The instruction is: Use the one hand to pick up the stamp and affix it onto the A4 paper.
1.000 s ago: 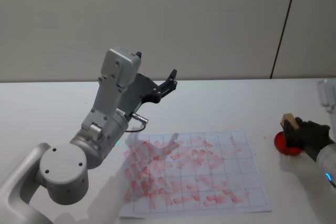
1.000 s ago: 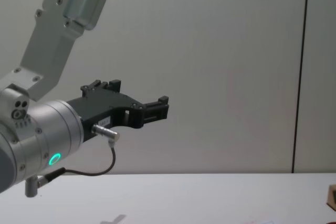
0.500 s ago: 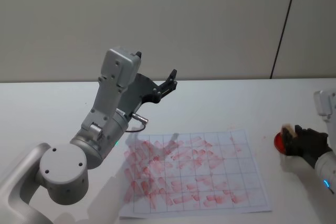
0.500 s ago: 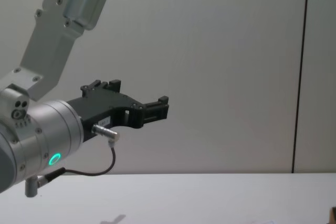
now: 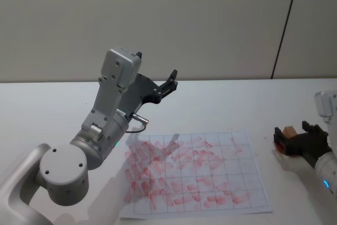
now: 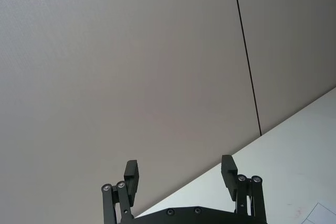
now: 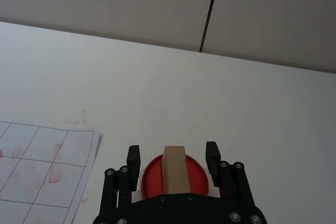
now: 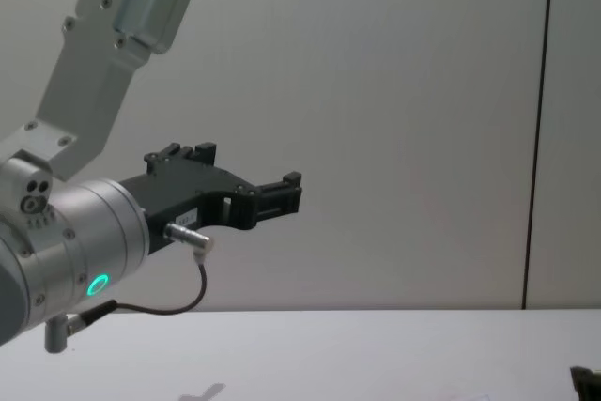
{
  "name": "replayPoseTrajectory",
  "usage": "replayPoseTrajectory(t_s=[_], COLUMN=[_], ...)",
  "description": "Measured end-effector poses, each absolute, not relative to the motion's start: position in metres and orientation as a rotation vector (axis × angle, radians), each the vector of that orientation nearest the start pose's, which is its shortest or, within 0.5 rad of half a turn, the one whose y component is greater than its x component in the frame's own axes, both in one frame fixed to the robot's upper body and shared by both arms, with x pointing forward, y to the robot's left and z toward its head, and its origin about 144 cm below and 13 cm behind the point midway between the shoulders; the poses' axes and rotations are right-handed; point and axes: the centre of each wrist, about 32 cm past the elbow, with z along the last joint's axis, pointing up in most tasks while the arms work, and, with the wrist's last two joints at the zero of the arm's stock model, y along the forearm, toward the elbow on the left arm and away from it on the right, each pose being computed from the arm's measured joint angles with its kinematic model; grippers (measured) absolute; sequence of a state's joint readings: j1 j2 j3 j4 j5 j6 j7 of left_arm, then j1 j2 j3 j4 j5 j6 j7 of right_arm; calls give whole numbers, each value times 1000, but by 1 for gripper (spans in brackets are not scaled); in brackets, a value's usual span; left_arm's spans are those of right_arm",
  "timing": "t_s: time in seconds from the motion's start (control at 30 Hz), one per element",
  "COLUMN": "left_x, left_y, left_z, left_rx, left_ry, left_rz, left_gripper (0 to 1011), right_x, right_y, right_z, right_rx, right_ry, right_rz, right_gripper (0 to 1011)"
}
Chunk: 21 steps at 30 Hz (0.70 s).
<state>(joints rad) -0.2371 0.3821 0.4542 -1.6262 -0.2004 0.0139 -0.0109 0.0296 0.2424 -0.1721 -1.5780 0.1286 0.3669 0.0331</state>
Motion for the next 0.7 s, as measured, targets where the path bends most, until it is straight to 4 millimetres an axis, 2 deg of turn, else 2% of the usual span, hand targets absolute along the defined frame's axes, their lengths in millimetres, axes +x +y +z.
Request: replayPoseTrajectory(t_s=[0.3, 0.37, 0.7], left_x=[492, 492, 492], left_y=[198, 198, 198], left_z=[1204, 1204, 1204], left_rx=[61, 61, 61], left_ry=[-268, -268, -268], left_rz=[1124, 1124, 1124], left_gripper=[1001, 1002, 1001], right_x=[460, 459, 455], right_y=[-248, -250, -259], right_z=[1150, 1152, 1158], right_rx=[-313, -293, -206], right_ry=[93, 68, -44], right_rz=[-1383, -1387, -1399], right_gripper=[974, 1001, 1001])
